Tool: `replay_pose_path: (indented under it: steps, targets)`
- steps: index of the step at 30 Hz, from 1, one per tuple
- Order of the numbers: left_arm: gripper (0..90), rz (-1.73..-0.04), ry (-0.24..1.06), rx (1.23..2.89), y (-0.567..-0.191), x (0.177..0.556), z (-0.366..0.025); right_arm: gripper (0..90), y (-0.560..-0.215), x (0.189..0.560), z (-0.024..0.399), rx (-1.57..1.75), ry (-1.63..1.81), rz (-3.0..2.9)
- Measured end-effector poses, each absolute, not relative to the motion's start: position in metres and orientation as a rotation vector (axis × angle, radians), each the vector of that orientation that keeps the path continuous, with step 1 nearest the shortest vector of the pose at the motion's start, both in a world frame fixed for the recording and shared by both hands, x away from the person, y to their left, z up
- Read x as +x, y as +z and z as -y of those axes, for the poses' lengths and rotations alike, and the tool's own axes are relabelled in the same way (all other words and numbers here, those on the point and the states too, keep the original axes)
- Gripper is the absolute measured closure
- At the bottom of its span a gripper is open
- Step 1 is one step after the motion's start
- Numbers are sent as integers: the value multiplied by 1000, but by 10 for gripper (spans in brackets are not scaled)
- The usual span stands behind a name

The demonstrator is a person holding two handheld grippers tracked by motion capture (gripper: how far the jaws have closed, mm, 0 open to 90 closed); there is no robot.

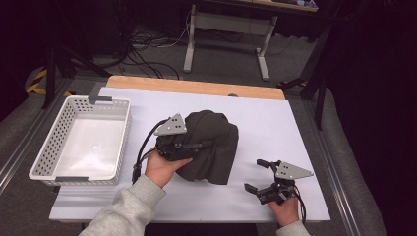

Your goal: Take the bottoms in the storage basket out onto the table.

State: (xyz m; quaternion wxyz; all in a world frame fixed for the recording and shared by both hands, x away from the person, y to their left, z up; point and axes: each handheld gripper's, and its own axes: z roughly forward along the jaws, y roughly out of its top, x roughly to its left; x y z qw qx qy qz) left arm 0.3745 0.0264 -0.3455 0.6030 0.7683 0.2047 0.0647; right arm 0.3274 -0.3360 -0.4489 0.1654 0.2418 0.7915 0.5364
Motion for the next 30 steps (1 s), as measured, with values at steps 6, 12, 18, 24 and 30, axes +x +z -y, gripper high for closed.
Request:
replay_pose_path:
  steps: [6, 12, 18, 24, 30]
  targets:
    - [608, -496, 175, 1798, -353, 383, -22, 1, -449, 327, 336, 690, 1528, -2255]
    - [588, -521, 175, 1824, -362, 390, -18, 2, -449, 327, 336, 690, 1529, -2255]
    - [575, -538, 167, 1832, -372, 396, -15, 2, -449, 327, 336, 689, 1528, -2256]
    - [548, -547, 167, 1840, -377, 399, -12, 2, -449, 327, 336, 689, 1527, -2256]
    - [469, -565, 152, 1860, -382, 404, -9, 1, -449, 327, 336, 689, 1528, -2258]
